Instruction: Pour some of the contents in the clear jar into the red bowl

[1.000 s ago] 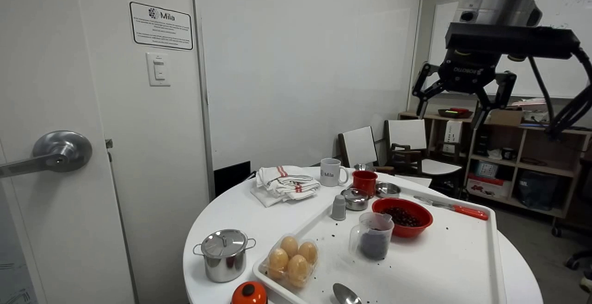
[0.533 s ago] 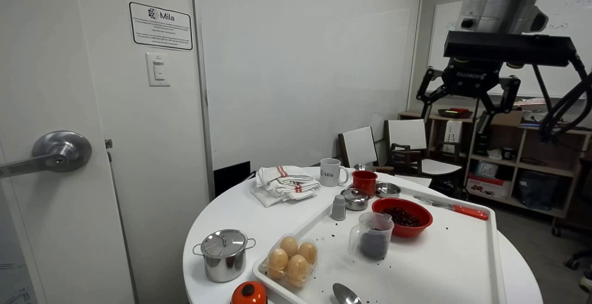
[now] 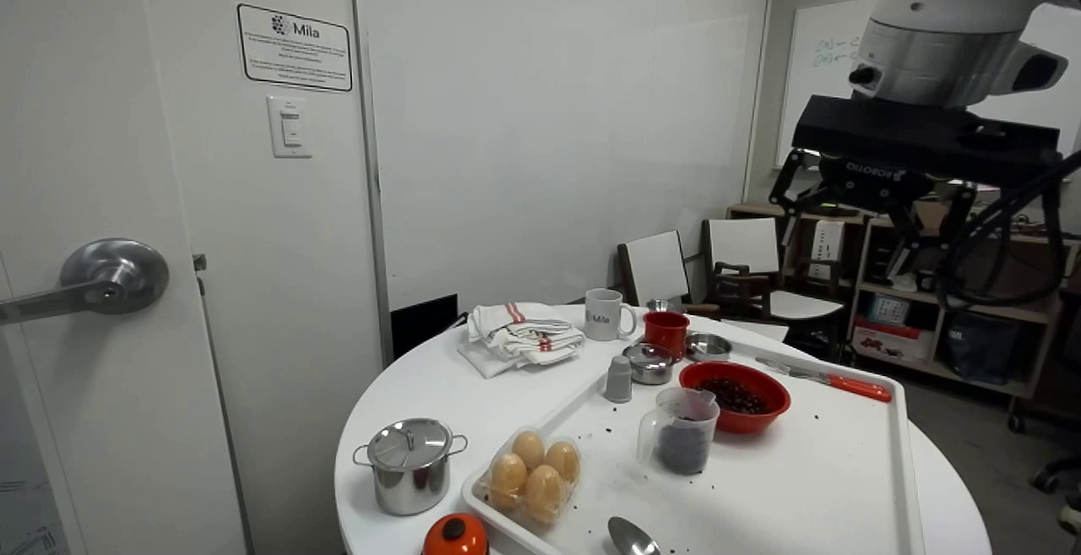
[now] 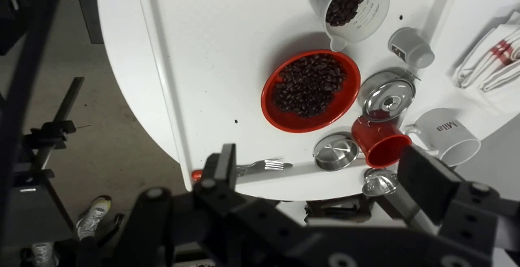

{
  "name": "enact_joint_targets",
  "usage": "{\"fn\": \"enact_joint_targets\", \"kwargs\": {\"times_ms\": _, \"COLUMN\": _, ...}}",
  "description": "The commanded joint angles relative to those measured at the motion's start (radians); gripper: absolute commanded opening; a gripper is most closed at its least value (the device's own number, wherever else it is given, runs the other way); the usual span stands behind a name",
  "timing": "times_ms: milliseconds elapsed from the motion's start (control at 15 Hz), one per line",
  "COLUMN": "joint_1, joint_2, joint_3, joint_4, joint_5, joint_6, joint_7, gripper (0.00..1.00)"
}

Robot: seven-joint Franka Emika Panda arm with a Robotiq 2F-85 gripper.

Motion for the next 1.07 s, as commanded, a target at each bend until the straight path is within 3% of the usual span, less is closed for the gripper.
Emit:
{"fn": "enact_joint_targets", "kwargs": {"times_ms": 0, "joint_1": -0.110, "joint_2": 0.061, "joint_3": 0.120, "joint_4": 0.045, "joint_5": -0.139, "joint_6": -0.039, "joint_7": 0.120, "gripper": 1.00}}
{"fn": "enact_joint_targets", "kwargs": {"times_ms": 267, "joint_1": -0.249, "joint_2": 0.207, "joint_3": 0.248, "joint_4": 0.093, "joint_5": -0.221, "joint_6": -0.126, "joint_7": 0.101, "gripper": 1.00}}
{"fn": "enact_joint_targets", "kwargs": {"times_ms": 400, "joint_1": -0.290, "joint_2": 0.310, "joint_3": 0.278, "joint_4": 0.118, "joint_5": -0.228, "joint_6": -0.184, "joint_7": 0.049, "gripper": 1.00}}
{"fn": "enact_joint_targets", "kwargs": {"times_ms": 467, "joint_1": -0.243, "joint_2": 0.164, "joint_3": 0.244, "joint_4": 0.067, "joint_5": -0.187, "joint_6": -0.125, "joint_7": 0.075, "gripper": 1.00}}
{"fn": "enact_joint_targets", "kwargs": {"times_ms": 667, "joint_1": -0.277, "joint_2": 0.263, "joint_3": 0.259, "joint_4": 0.094, "joint_5": -0.205, "joint_6": -0.155, "joint_7": 0.055, "gripper": 1.00}}
{"fn": "enact_joint_targets", "kwargs": {"times_ms": 733, "joint_1": -0.086, "joint_2": 0.199, "joint_3": 0.060, "joint_4": 0.086, "joint_5": -0.112, "joint_6": -0.118, "joint_7": -0.013, "gripper": 1.00}}
{"fn": "enact_joint_targets", "kwargs": {"times_ms": 867, "joint_1": -0.087, "joint_2": 0.208, "joint_3": 0.062, "joint_4": 0.091, "joint_5": -0.107, "joint_6": -0.119, "joint_7": -0.017, "gripper": 1.00}}
{"fn": "enact_joint_targets", "kwargs": {"times_ms": 933, "joint_1": -0.235, "joint_2": 0.315, "joint_3": 0.214, "joint_4": 0.118, "joint_5": -0.191, "joint_6": -0.191, "joint_7": 0.045, "gripper": 1.00}}
{"fn": "enact_joint_targets", "kwargs": {"times_ms": 1000, "joint_1": -0.191, "joint_2": 0.339, "joint_3": 0.173, "joint_4": 0.138, "joint_5": -0.202, "joint_6": -0.234, "joint_7": 0.052, "gripper": 1.00}}
